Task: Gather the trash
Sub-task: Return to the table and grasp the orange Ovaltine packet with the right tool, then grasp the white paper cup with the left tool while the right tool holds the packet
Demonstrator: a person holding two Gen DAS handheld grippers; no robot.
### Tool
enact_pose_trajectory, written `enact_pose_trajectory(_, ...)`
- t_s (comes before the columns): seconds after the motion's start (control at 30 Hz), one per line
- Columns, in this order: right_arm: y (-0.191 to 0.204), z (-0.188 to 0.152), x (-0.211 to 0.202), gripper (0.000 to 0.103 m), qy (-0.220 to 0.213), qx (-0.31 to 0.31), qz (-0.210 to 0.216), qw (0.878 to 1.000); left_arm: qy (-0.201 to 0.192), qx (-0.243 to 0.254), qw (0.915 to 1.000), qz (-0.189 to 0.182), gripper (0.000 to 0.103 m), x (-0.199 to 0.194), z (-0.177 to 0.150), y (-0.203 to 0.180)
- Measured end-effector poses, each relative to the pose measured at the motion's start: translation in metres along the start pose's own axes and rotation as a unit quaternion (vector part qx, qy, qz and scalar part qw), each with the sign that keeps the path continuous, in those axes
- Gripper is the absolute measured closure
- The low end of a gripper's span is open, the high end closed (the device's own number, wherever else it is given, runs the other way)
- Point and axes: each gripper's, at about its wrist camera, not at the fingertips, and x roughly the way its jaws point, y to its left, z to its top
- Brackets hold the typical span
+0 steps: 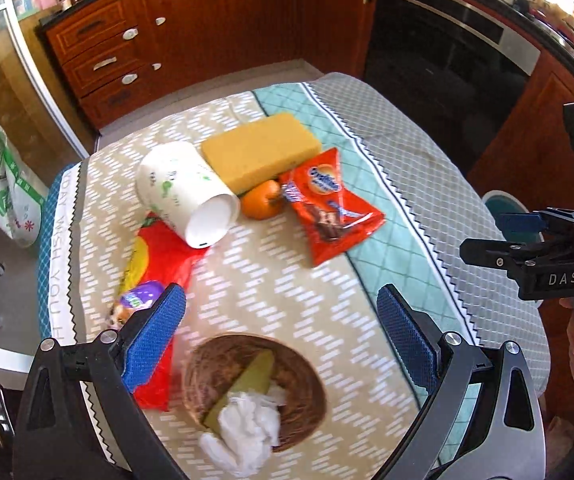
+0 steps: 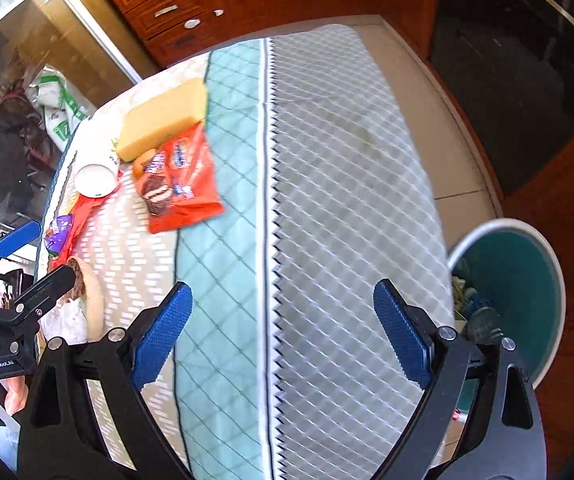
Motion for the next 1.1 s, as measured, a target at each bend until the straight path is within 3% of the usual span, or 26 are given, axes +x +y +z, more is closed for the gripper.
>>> enact_pose_trajectory(0.1,0.030,0.014,0.016,0.015,0.004,-0.021,0.019,1.000,0.002,-0.020,0.9998,0.004,0.006,0.002,-0.001,0.027)
enact_pose_trajectory(0.27,0.061,0.040,0.042,0.015,0.010,-0.044,0.014,0.999,0.006,-0.038,0.9992,0.006,0.006,0.011,0.001,0.058)
enact_pose_trajectory(0.67,0.077,0.060,0.086,0.015,0.025,-0.059,-0.011,0.998,0.007,-0.073,0.9973,-0.010,0.006,0.026,0.017,0.092)
enact_pose_trajectory(0.7,0.078,0.060,0.088,0.017,0.023,-0.060,-0.012,0.998,0.007,-0.074,0.9972,-0.012,0.006,0.028,0.018,0.092)
enact_pose_trajectory(0.77,0.077,0.059,0.092,0.041,0.034,-0.060,-0.009,0.998,0.007,-0.077,0.9969,-0.014,0.006,0.030,0.020,0.092)
enact_pose_trajectory(0.83,0.078,0.057,0.089,0.048,0.026,-0.068,-0.011,0.997,0.008,-0.079,0.9968,-0.015,0.006,0.033,0.021,0.091)
enact_pose_trajectory(1.1,0.062,0.041,0.070,0.057,0.023,-0.071,-0.022,0.997,0.023,-0.112,0.9927,-0.039,0.007,0.048,0.039,0.093)
